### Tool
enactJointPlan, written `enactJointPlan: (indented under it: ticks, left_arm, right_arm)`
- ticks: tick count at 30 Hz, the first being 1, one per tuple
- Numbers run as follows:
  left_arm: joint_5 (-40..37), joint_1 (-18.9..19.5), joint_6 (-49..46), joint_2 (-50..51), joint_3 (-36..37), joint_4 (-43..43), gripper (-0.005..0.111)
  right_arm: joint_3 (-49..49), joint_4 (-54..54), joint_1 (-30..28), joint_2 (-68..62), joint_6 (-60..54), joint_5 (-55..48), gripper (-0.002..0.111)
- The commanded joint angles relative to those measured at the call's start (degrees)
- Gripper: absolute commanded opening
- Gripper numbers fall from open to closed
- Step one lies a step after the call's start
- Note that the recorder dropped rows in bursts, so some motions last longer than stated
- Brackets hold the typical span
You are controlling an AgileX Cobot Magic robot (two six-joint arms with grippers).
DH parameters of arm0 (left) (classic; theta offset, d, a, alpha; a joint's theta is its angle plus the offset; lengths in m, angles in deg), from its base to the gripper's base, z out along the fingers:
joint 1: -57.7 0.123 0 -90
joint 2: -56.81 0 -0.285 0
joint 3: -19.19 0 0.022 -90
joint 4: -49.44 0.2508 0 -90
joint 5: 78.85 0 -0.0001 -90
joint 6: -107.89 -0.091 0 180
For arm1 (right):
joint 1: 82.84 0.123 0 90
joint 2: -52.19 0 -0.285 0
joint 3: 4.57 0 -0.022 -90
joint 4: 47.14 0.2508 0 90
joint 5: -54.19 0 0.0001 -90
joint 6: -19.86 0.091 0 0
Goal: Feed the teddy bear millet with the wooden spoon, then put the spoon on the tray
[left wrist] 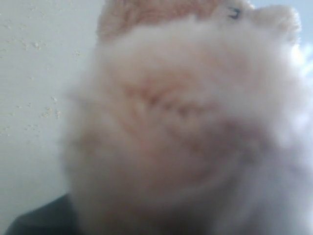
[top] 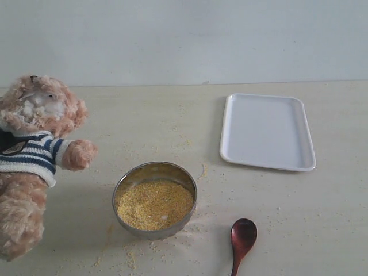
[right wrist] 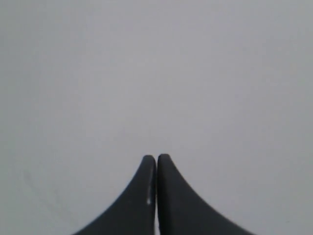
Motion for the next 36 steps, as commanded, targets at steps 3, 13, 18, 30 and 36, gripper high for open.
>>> enactJointPlan:
  ticks: [3, 13, 18, 30, 36]
  left_arm:
    - [-0.79, 0.08, -0.4, -0.59, 0.2, -1.13, 0.005]
    - [0.05, 0.08, -0.4, -0.59, 0.2, 0.23, 0.005]
    - [0.05, 0.08, -0.4, -0.59, 0.2, 1.03, 0.005]
    - [-0.11, 0.08, -0.4, -0.59, 0.2, 0.59, 0.005]
    - [-0.11, 0.08, -0.4, -0.59, 0.2, 0.59, 0.005]
  right_arm:
    - [8.51, -23.51, -0.12, -0.51, 11.58, 5.92, 0.0]
    - [35.53, -40.52, -0.12, -53.91, -19.07, -24.32, 0.0]
    - [35.53, -35.79, -0.01, -70.91, -11.8, -37.8, 0.0]
    - [35.53, -35.44, 31.09, -69.2, -44.47, -50.63, 0.0]
    - [35.53, -33.82, 44.84, -74.1, -28.48, -53.29, 0.0]
